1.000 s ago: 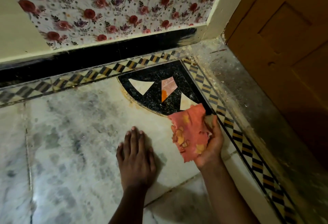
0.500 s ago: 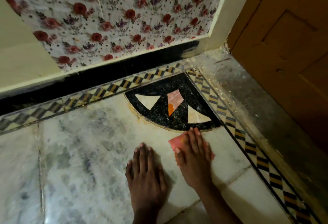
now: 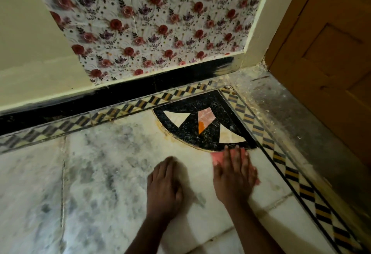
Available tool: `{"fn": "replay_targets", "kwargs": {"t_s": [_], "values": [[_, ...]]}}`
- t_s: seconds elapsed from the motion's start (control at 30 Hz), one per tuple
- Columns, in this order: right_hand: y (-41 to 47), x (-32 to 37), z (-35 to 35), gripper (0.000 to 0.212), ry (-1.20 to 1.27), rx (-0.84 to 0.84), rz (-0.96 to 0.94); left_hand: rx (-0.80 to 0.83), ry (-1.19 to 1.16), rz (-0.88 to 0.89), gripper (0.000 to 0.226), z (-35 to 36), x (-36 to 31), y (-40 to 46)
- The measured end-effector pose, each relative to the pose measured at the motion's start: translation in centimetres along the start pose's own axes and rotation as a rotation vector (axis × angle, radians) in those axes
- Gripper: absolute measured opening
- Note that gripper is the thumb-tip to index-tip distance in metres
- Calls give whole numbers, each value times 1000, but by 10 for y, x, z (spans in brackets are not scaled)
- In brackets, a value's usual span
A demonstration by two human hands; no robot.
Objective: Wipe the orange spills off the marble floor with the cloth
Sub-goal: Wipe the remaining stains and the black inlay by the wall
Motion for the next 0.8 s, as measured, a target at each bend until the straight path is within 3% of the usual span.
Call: {"fn": "replay_targets", "kwargs": {"t_s": [0.1,0.2,0.27,0.37,0.5,0.57,0.7,0.73,0.8], "values": [[49,38,19,71,61,50,13,-22,154,76,78,-14,25,51],[38,64,24,60,27,-48,-332,-78,133,-86,74,-16,43,78],[3,53,15,58,9,-63,-454,-128,120,-136,74,-13,49,81],[1,18,9,64,-9,-17,-273,-136,138,-161,75,-11,57,83],[97,37,29,66,32,-78,64,-107,166,-170,75,-6,59,88],[119,72,38,65,35,-14,-37,-90,168,-183,73,-6,58,89],[70,76,29,53,-1,22,-472,-64,179,-209,73,-10,54,88],[57,63,22,53,-9,51,-470,-59,179,-211,73,-11,54,88],[60,36,17,54,-16,45,-295,-58,180,-210,73,-10,56,88]]}}
Point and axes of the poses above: each hand's wrist, its own y-axis towards the middle knuckle, its own z-axis out of the palm, x = y × z, the point moved 5 cm from there along y, towards the middle knuckle, and after that the axes turned 7 degrees about -z, right-handed, at the moved point
